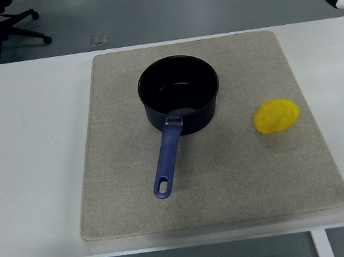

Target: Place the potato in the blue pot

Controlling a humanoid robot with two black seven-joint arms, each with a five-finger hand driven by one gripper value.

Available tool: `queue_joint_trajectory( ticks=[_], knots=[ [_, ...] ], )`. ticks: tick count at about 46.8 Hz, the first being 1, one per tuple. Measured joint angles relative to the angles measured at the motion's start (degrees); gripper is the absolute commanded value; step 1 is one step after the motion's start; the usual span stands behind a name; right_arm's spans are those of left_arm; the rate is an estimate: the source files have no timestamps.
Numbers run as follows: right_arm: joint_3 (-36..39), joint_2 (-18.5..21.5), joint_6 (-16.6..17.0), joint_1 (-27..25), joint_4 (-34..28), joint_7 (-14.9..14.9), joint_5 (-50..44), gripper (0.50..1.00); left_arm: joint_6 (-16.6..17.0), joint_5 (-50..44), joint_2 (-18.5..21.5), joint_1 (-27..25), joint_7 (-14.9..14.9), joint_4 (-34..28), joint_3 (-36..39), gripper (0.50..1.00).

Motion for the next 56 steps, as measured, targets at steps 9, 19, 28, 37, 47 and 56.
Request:
queue_joint_trajectory(
  ticks=[9,19,28,37,47,56],
  knots=[
    [-0.16,0.0,-0.05,0.16,0.0,0.0,0.0,0.944,0.0,0.0,0.0,0.0,0.0,0.0,0.01,0.994],
    [-0.56,-0.09,-0.04,0.25,0.0,-0.02,0.0,0.942,0.0,0.0,0.0,0.0,0.0,0.0,0.0,0.994],
    [-1.61,-0.19,0.78,0.26,0.02,-0.12,-2.54,0.942,0.0,0.0,0.0,0.0,0.0,0.0,0.0,0.996],
    [-4.83,-1.06,1.16,0.51,0.81,-0.56,-8.89,0.944,0.0,0.0,0.0,0.0,0.0,0.0,0.0,0.994],
    [-7.82,-3.36,1.63,0.53,2.86,-0.59,-16.95,0.942,0.0,0.0,0.0,-0.01,0.0,0.0,0.0,0.994],
    [-9.5,-8.22,1.16,0.55,7.58,-0.52,-24.57,0.942,0.0,0.0,0.0,0.0,0.0,0.0,-0.01,0.994]
  ],
)
